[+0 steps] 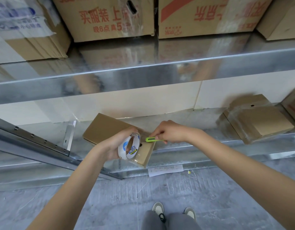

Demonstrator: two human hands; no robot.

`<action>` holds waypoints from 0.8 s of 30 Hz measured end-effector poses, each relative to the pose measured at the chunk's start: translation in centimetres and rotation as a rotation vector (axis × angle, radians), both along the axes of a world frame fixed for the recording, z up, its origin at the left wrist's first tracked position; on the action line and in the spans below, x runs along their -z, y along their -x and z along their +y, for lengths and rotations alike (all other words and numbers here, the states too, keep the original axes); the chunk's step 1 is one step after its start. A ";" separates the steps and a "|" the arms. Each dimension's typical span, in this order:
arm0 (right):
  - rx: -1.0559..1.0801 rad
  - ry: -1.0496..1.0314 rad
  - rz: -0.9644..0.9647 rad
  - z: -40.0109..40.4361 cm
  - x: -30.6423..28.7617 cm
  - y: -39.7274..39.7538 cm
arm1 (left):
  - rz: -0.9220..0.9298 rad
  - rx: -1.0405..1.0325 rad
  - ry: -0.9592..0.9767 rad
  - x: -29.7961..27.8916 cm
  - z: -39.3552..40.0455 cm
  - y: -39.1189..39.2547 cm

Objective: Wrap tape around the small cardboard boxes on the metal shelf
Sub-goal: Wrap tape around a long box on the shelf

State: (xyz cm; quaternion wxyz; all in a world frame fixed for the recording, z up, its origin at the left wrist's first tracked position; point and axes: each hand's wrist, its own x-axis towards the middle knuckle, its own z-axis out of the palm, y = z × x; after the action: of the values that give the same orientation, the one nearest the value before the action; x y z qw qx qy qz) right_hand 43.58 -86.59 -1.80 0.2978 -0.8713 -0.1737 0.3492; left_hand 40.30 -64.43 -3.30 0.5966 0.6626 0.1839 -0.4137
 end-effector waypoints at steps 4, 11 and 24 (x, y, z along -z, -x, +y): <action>0.301 -0.020 -0.275 -3.7 2.1 0.4 | -0.010 -0.001 0.019 0.1 0.3 0.2; 0.324 0.541 -0.510 -5.2 10.7 2.2 | -0.051 -0.032 0.049 0.7 0.8 0.9; -0.027 0.054 -0.634 3.7 8.4 4.9 | -0.101 -0.117 0.105 0.5 0.6 2.2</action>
State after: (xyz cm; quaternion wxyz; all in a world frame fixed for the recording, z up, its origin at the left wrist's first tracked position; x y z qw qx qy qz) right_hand 38.63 -82.87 -10.18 0.2010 -0.9419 -0.2601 0.0689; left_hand 38.09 -63.80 -3.83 0.6621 0.6388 0.1699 -0.3531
